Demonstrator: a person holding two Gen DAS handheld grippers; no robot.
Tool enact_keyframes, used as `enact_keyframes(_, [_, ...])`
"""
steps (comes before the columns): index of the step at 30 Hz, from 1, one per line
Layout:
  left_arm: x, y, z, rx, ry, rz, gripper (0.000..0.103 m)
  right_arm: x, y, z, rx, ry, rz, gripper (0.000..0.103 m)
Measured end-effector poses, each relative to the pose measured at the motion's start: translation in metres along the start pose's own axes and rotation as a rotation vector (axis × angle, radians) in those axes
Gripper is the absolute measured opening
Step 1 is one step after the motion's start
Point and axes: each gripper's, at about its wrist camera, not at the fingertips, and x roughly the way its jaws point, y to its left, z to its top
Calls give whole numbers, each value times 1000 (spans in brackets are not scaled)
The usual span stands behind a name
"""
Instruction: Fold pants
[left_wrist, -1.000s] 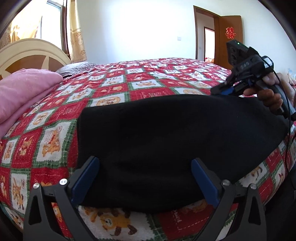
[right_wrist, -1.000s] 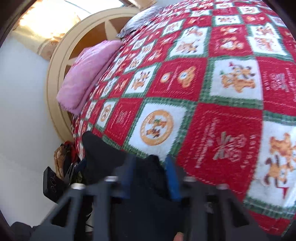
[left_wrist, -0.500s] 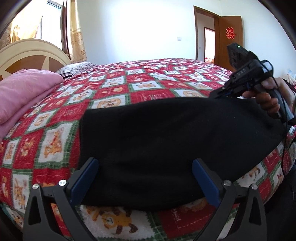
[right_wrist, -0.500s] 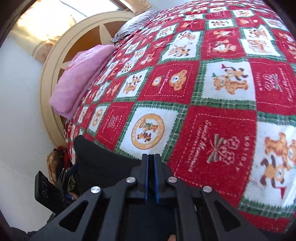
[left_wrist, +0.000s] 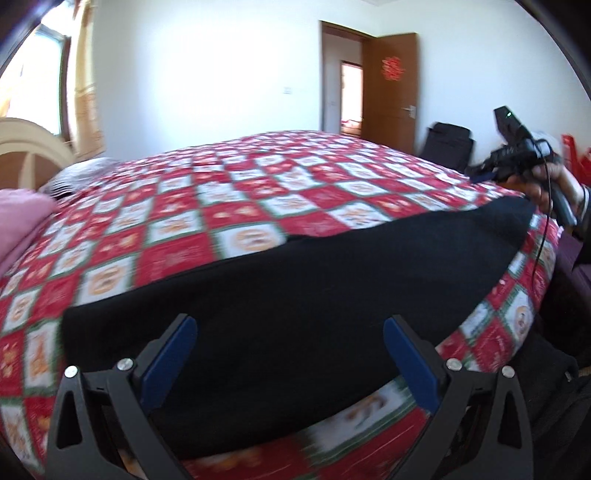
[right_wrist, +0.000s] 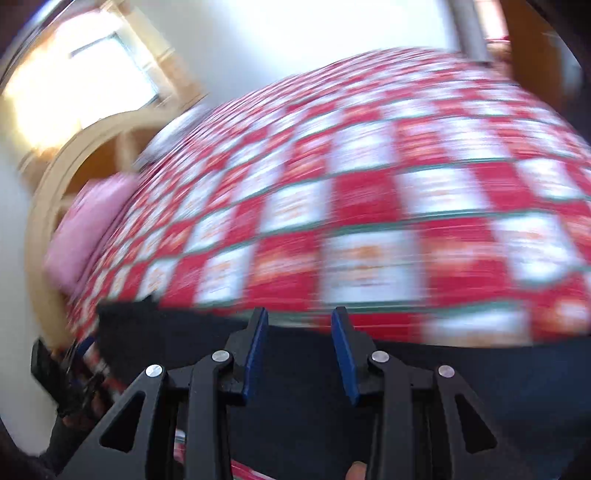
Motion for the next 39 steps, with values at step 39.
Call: enact_keyframes(39, [42, -29, -17, -10, 107, -56, 103, -86, -202, -3, 113, -16, -473, 20])
